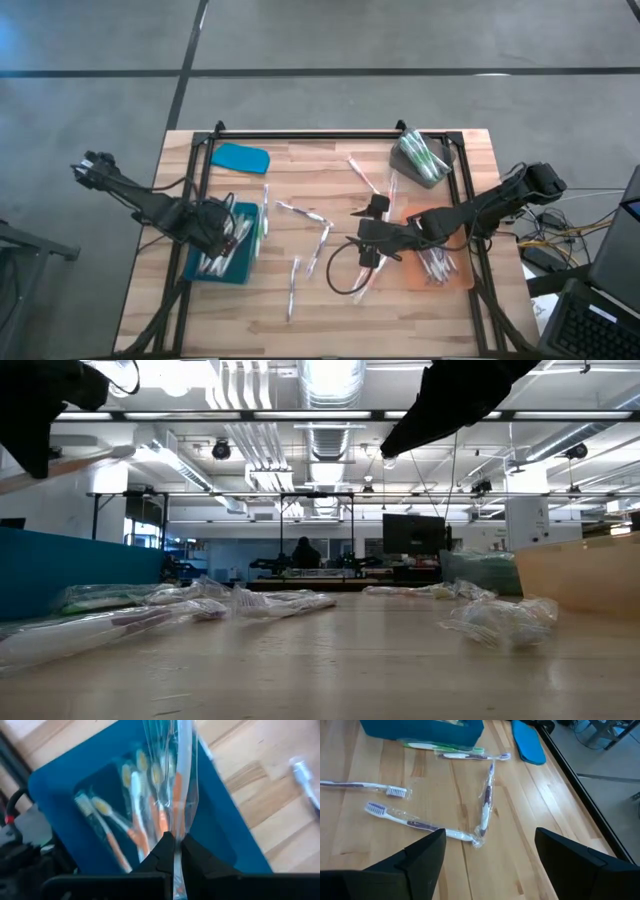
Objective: Pick & Place Toothbrushes
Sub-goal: Put the orange toothbrush into the blue bin
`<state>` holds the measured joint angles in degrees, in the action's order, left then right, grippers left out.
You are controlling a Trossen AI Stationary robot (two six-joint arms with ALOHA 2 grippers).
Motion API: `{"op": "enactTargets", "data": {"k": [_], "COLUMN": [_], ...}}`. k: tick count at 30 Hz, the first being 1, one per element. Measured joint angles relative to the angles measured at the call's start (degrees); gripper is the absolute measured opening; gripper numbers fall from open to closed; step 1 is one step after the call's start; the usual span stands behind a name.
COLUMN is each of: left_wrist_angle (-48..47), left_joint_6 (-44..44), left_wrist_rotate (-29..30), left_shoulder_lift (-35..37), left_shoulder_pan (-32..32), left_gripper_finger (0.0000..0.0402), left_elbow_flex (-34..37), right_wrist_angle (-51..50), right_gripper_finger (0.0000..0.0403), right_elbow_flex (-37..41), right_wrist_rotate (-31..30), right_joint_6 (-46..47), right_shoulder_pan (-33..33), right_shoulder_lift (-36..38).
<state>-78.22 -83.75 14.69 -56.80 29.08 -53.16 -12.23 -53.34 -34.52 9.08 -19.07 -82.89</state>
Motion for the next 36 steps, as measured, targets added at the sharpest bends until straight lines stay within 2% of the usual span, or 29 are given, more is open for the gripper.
{"op": "enactTargets", "data": {"k": [4, 16, 26, 36], "left_wrist_angle": [-1.1, -0.9, 0.6, 0.4], "left_joint_6": [-2.5, -8.4, -8.8, -6.3], "left_wrist_rotate": [-3.4, -13.0, -14.8, -16.8], "left_shoulder_lift": [0.2, 3.1, 5.1, 1.7], "left_shoulder_pan": [0.0, -0.2, -4.3, -7.2], "left_gripper_finger": [0.0015, 0.0015, 0.0015, 0.0016], "left_elbow_flex": [1.3, 9.8, 12.1, 12.2], "right_wrist_angle": [0.0, 0.0, 0.2, 0.3], "right_gripper_finger": [0.0300, 0.0261, 0.0249, 0.0276], "right_elbow_flex": [0.0, 0.0, 0.0, 0.0], "right_wrist_rotate": [0.0, 0.5, 0.5, 0.5], "right_joint_6": [0.2, 0.4, 0.0, 0.0], "right_shoulder_pan": [0.0, 0.0, 0.0, 0.0], "right_shoulder_lift": [0.0, 0.0, -0.1, -0.1]}}
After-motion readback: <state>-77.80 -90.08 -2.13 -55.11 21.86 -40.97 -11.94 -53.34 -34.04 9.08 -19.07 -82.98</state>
